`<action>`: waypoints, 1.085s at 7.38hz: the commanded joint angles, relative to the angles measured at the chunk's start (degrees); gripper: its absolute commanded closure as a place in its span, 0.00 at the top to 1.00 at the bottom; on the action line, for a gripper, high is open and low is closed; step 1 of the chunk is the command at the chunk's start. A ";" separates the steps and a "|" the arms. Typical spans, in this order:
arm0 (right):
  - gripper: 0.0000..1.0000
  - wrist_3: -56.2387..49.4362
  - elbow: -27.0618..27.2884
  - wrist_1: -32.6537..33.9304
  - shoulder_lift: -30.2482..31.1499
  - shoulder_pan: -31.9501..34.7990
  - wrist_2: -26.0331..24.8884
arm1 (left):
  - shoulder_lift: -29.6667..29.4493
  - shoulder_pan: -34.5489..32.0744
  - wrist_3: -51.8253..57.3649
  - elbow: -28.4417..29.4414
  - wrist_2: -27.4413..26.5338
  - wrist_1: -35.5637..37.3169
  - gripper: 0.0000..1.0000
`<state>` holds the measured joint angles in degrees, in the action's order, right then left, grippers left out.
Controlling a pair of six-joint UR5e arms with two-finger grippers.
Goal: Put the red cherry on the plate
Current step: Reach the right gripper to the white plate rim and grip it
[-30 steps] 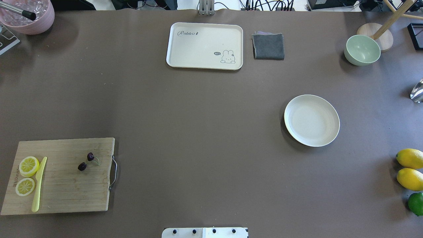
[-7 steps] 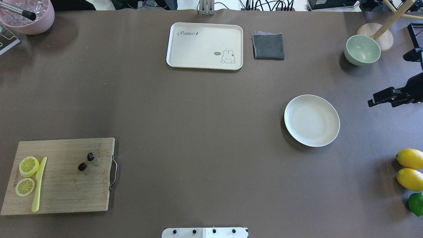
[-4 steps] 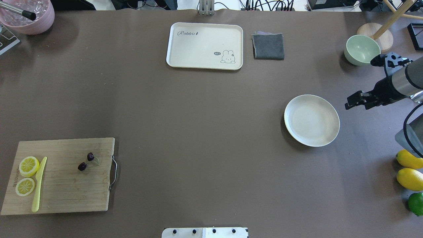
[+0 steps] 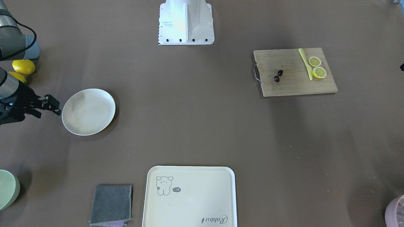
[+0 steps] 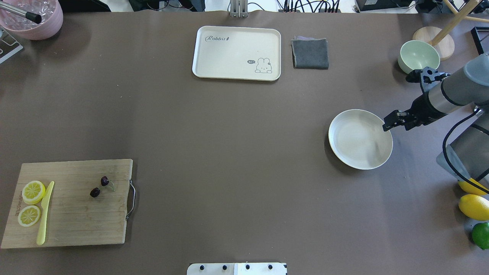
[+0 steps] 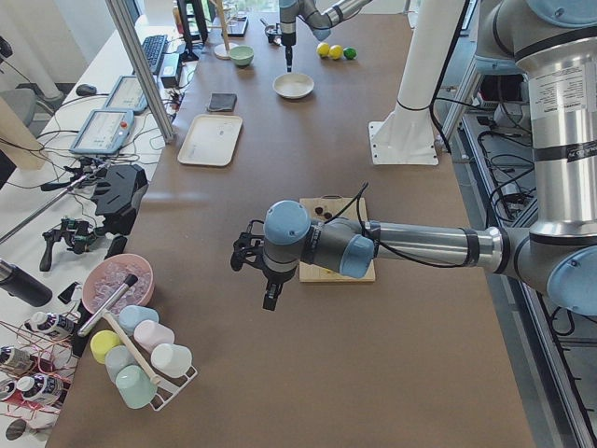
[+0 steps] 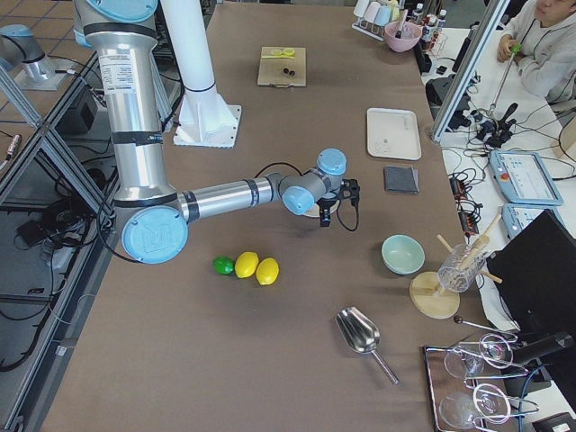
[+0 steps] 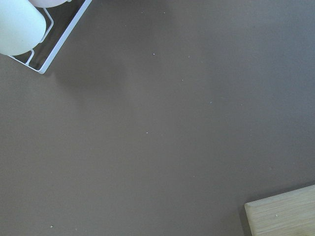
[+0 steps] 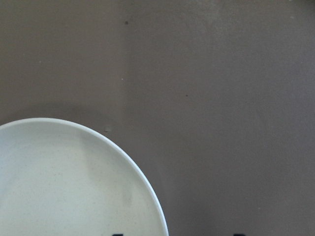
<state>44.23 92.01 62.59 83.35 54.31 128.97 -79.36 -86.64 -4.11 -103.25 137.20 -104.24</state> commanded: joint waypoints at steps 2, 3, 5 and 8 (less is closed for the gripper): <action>0.68 -0.02 -0.52 -0.01 -0.30 -1.92 -0.65 | -0.01 0.07 -0.90 -0.02 0.00 -0.26 0.97; 0.57 0.06 -0.43 -0.01 -0.30 -2.28 -0.65 | -0.01 0.07 -0.90 -0.02 0.00 -0.26 0.97; 0.32 -0.02 -0.60 0.07 -0.21 -2.55 -0.65 | -0.01 0.07 -0.90 -0.11 0.00 -0.26 0.97; 0.00 0.06 -0.78 0.07 -0.21 -2.55 -0.47 | -0.01 0.24 -1.25 -0.11 0.00 -0.17 0.97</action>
<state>44.28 91.26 62.64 83.13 51.79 128.42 -79.36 -86.47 -5.09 -103.35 137.23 -104.48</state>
